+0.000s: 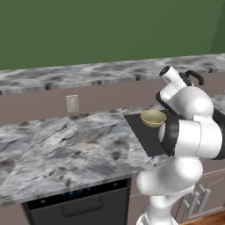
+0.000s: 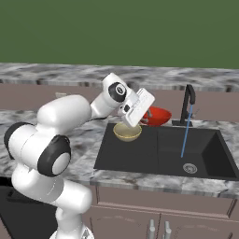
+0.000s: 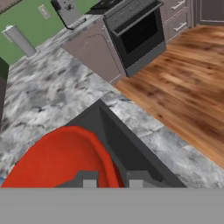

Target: Rinse each bowl for a few seconds and place them down in the sink or on the counter.

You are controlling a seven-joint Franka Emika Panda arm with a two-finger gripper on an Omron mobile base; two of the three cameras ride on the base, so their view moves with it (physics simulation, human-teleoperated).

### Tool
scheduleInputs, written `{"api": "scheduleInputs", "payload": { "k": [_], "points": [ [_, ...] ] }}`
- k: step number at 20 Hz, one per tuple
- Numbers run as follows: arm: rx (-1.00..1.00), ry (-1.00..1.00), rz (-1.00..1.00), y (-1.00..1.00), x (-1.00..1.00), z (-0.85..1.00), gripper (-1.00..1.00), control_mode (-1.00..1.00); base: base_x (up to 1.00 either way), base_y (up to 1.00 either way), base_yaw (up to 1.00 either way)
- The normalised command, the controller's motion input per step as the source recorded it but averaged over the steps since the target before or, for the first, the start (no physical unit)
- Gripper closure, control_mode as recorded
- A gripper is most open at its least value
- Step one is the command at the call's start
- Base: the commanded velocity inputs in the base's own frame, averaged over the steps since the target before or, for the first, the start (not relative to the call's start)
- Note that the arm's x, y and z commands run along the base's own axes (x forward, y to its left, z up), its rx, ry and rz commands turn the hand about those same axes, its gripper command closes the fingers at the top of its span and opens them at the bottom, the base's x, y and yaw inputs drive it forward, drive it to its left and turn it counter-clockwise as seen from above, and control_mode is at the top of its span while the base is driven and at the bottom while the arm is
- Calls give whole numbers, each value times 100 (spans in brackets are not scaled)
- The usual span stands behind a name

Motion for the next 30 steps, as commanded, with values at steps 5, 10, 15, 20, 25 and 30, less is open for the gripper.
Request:
{"api": "scheduleInputs", "payload": {
  "k": [5,10,15,20,25,30],
  "points": [
    [-3,0,-3,-18,18,-15,100,-100,0,0,0],
    [-4,0,-4,-22,18,-15,100,-100,0,0,0],
    [-3,0,-3,-22,24,-16,100,-100,0,0,0],
    [-2,1,-2,-13,31,-22,100,-100,0,0,0],
    [-2,1,0,-8,45,-27,100,-100,0,0,0],
    [-2,0,0,-17,43,-23,100,-100,0,0,0]
  ]
}}
